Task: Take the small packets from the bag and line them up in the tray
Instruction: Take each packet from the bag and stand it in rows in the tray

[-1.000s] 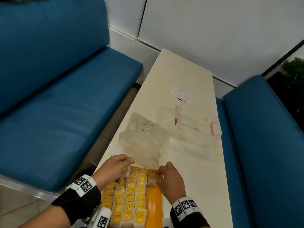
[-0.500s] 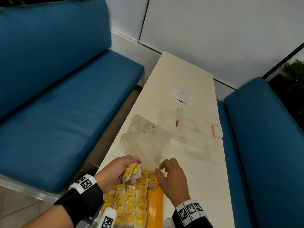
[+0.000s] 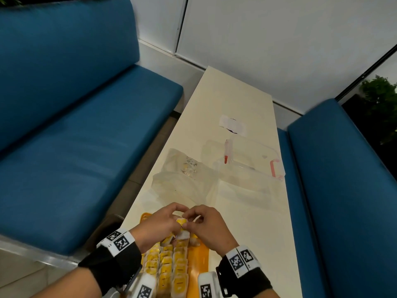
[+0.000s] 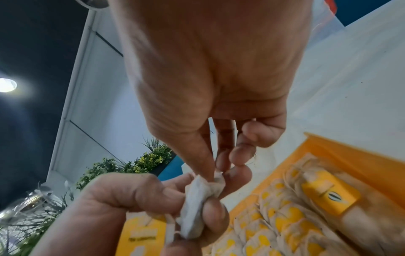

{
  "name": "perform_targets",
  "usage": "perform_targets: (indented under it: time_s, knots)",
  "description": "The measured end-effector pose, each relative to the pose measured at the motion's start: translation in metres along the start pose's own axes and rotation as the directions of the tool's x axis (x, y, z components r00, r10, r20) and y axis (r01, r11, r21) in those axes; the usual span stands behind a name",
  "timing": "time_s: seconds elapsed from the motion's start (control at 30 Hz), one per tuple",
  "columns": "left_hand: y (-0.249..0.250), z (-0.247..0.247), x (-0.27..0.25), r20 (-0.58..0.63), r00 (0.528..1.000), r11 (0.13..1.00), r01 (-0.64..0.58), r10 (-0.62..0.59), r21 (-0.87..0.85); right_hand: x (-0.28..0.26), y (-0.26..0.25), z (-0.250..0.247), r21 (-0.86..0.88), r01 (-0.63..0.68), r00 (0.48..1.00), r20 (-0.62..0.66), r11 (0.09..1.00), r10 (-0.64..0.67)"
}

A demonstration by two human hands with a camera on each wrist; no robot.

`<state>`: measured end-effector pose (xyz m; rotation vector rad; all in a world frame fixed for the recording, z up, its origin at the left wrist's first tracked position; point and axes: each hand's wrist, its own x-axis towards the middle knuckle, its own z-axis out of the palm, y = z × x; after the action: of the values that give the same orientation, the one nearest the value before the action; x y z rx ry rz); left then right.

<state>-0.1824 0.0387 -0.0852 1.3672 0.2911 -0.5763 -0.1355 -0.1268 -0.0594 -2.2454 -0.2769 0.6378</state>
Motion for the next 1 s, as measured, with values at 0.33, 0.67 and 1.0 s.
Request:
perform_targets:
  time_s: [0.33,0.67,1.0]
  knots:
    - [-0.006,0.008,-0.003,-0.108,0.992,0.981,-0.045,0.066,0.190,-0.002,0.001,-0.016,0.033,0.036,0.998,-0.052,0.999,-0.035]
    - [-0.013,-0.004,0.000,-0.175,0.983,0.947,0.006,0.053,0.323,-0.017,0.005,-0.036,-0.320,0.042,0.998,-0.035,0.947,-0.056]
    - [-0.027,-0.011,0.007,-0.182,0.983,0.951,0.038,0.020,0.308,-0.025,0.024,-0.024,-0.476,0.022,0.948,0.290,0.879,0.134]
